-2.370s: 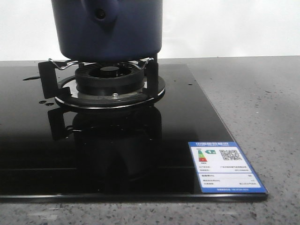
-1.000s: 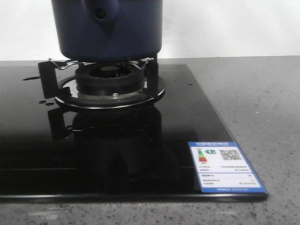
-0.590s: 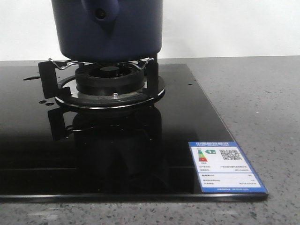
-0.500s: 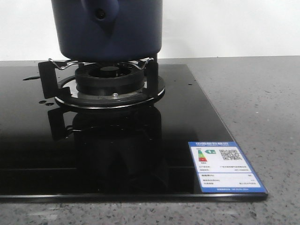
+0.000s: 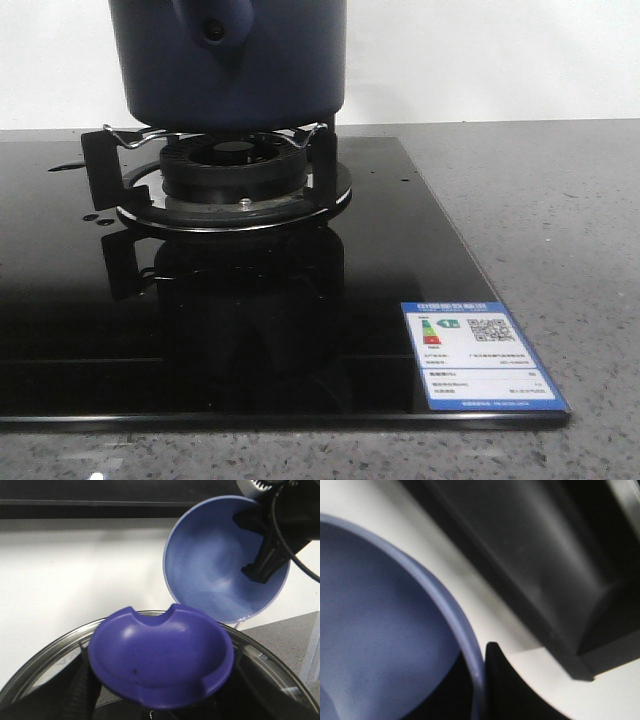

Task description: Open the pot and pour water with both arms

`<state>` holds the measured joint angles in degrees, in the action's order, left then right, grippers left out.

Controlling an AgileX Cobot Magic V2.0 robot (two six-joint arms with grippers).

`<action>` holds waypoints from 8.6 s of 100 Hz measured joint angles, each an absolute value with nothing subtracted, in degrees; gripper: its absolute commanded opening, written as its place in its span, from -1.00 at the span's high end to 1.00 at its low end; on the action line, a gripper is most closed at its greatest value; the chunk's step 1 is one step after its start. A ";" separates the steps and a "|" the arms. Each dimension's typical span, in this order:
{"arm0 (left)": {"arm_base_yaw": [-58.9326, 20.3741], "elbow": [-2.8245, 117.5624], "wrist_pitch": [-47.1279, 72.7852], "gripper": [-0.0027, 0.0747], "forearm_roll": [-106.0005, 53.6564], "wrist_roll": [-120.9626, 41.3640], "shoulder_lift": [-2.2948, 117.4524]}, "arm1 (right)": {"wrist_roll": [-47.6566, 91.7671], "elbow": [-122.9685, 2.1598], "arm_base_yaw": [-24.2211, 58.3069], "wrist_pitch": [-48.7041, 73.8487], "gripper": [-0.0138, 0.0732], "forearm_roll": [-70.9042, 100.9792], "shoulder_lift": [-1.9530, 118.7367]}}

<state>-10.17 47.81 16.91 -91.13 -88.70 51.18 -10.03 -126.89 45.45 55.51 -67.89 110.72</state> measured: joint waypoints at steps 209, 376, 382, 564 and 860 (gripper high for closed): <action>-17.71 47.81 13.46 0.36 -90.11 -91.13 51.18 | -16.27 -126.59 21.81 72.99 0.78 -24.16 94.43; -23.27 63.97 21.04 0.36 -96.35 -99.41 82.65 | -9.95 -62.98 -4.05 55.49 -0.05 -0.41 61.73; -23.27 63.97 21.16 0.36 -96.35 -100.00 83.32 | -9.95 -64.69 -4.05 54.68 0.28 -0.41 58.62; -14.84 32.51 6.39 0.98 -99.36 -99.35 34.62 | -4.02 -40.84 0.58 33.69 0.83 0.00 25.07; 0.50 0.04 19.25 0.98 -7.56 -6.14 -0.24 | -3.77 -29.21 1.19 32.37 0.83 0.00 10.65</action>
<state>0.50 0.04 19.25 -7.56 -6.14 -0.24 -3.77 -29.21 1.19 32.37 0.00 10.65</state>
